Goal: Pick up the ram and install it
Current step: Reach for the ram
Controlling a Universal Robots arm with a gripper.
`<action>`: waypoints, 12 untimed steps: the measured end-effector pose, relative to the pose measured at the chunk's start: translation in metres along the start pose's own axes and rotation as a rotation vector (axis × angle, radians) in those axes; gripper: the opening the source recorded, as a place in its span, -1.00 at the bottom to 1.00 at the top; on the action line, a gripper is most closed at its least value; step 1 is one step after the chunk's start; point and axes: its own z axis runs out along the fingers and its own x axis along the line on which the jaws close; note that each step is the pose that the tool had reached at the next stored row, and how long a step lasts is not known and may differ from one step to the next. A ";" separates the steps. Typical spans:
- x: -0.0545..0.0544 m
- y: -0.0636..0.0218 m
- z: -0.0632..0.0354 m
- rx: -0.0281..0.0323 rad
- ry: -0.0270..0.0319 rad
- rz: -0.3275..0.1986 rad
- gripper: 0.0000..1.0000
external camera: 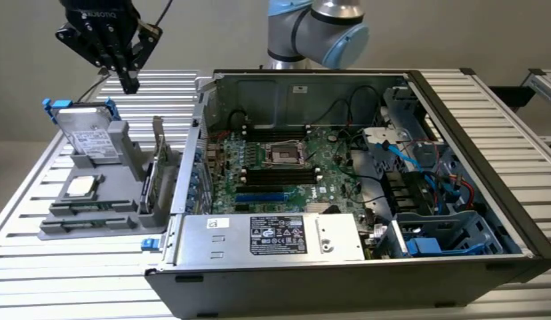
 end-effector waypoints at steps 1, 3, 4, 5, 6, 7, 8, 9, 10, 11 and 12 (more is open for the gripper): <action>0.004 -0.0002 0.0019 0.0001 0.0000 0.000 -0.80; 0.014 -0.0004 0.0057 0.0004 0.0000 0.000 -0.80; 0.018 -0.0006 0.0075 0.0004 0.0000 0.000 -0.80; 0.022 -0.0008 0.0094 0.0005 0.0000 0.000 -0.80; 0.027 -0.0010 0.0113 0.0006 -0.0001 0.000 -0.80; 0.032 -0.0011 0.0132 0.0007 -0.0001 0.000 -0.80; 0.036 -0.0013 0.0151 0.0009 0.0000 0.000 -0.80; 0.041 -0.0016 0.0170 0.0010 0.0000 0.000 -0.80; 0.045 -0.0020 0.0187 0.0009 -0.0001 0.000 -0.80; 0.049 -0.0023 0.0202 0.0009 -0.0001 0.000 -0.80; 0.054 -0.0027 0.0218 0.0009 -0.0001 0.000 -0.80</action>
